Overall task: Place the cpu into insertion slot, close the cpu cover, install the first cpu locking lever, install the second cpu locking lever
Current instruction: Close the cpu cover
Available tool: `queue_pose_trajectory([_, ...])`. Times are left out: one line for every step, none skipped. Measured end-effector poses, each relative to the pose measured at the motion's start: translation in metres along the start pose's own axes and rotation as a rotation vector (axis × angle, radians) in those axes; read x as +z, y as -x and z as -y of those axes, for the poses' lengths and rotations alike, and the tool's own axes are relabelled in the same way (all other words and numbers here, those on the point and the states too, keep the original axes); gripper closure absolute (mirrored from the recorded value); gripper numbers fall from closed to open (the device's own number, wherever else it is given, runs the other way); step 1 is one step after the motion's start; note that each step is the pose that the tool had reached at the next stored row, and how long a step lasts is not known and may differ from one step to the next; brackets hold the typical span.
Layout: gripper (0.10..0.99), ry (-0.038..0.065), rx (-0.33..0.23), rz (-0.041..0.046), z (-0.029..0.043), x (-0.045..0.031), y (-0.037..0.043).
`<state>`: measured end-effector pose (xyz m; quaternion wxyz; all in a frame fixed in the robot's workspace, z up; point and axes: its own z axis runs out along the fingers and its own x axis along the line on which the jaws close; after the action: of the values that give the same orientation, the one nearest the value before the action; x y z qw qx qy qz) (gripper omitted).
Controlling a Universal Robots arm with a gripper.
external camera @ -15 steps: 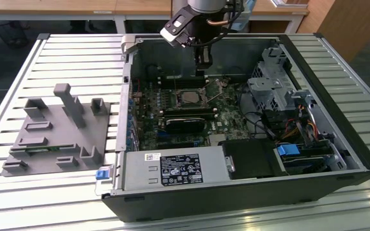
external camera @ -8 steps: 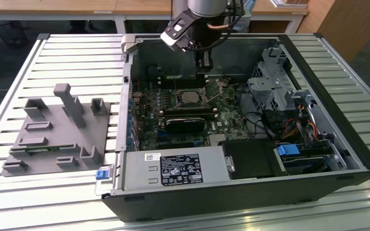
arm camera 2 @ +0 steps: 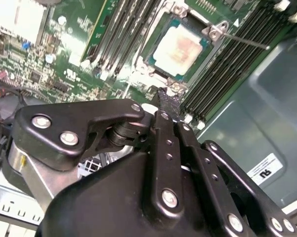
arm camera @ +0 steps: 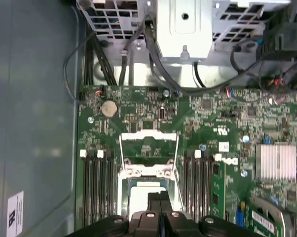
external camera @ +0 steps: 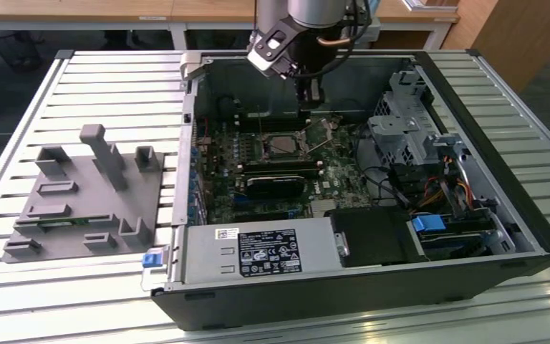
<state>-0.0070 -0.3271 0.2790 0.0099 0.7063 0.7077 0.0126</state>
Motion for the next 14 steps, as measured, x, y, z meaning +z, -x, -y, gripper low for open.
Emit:
queue_pose_trajectory([0.965,0.000,-0.004,-0.0002,-0.0026,0.0006,0.0000])
queue_pose_trajectory([0.965,0.000,-0.007,-0.0004,-0.0057,0.0012,0.0000])
queue_pose_trajectory([0.965,0.000,-0.008,-0.0003,-0.0085,0.0017,0.0000])
queue_pose_trajectory([0.965,0.000,-0.008,-0.0003,-0.0114,0.0022,0.0000])
queue_pose_trajectory([0.965,0.000,-0.009,-0.0004,-0.0137,0.0028,0.0000])
queue_pose_trajectory([0.965,0.000,-0.009,-0.0004,-0.0153,0.0031,0.0000])
queue_pose_trajectory([0.965,0.000,-0.009,-0.0003,-0.0167,0.0035,0.0000])
queue_pose_trajectory([0.965,0.000,-0.010,-0.0003,-0.0179,0.0038,0.0001])
queue_pose_trajectory([0.965,0.000,-0.010,-0.0004,-0.0192,0.0042,0.0000])
queue_pose_trajectory([0.965,0.000,-0.011,-0.0005,-0.0206,0.0047,0.0000])
queue_pose_trajectory([0.965,0.000,-0.011,-0.0005,-0.0220,0.0051,0.0001])
queue_pose_trajectory([0.965,0.000,-0.012,-0.0005,-0.0235,0.0056,0.0000])
queue_pose_trajectory([0.965,0.000,-0.013,-0.0004,-0.0248,0.0061,0.0000])
queue_pose_trajectory([0.965,0.000,-0.013,-0.0005,-0.0260,0.0068,0.0000])
